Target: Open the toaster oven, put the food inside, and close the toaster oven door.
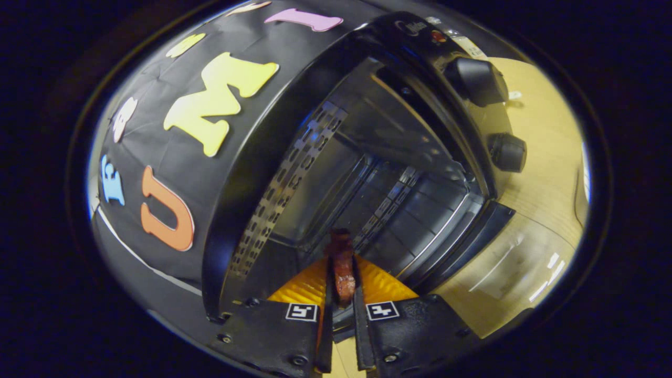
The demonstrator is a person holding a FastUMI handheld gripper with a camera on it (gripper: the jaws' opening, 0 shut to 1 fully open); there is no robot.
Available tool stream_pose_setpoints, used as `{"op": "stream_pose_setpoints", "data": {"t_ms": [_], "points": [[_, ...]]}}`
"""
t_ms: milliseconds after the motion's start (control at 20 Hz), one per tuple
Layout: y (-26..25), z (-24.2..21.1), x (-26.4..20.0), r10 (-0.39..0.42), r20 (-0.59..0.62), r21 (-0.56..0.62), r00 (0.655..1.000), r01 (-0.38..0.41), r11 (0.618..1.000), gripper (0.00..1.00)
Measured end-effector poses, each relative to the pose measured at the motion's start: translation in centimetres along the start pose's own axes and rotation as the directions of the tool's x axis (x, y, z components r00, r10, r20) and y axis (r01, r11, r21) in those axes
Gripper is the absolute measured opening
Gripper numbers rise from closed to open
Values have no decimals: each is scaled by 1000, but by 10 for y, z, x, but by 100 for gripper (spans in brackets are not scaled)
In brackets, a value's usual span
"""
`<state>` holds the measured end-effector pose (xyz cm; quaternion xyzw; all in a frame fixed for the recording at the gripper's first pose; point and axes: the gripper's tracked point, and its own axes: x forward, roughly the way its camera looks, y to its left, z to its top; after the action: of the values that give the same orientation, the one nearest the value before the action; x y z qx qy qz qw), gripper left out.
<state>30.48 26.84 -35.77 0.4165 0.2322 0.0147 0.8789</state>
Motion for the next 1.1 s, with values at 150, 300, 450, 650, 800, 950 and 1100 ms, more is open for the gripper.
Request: {"op": "stream_pose_setpoints", "data": {"t_ms": [150, 300, 450, 650, 800, 950, 1100], "points": [[-11, 1, -5, -72, -20, -132, 997, 69, 989, 41], [-14, 11, -11, -93, -1, -303, 996, 88, 949, 58], [-16, 17, -22, -110, 16, -452, 994, 105, 886, 86], [-8, 23, -43, -93, 13, -553, 996, 84, 829, 89], [-6, 21, -70, -89, -8, -631, 996, 64, 773, 89], [-6, 24, -101, -93, -21, -681, 995, 53, 730, 89], [-9, 33, -130, -94, -30, -719, 995, 44, 693, 89]]}}
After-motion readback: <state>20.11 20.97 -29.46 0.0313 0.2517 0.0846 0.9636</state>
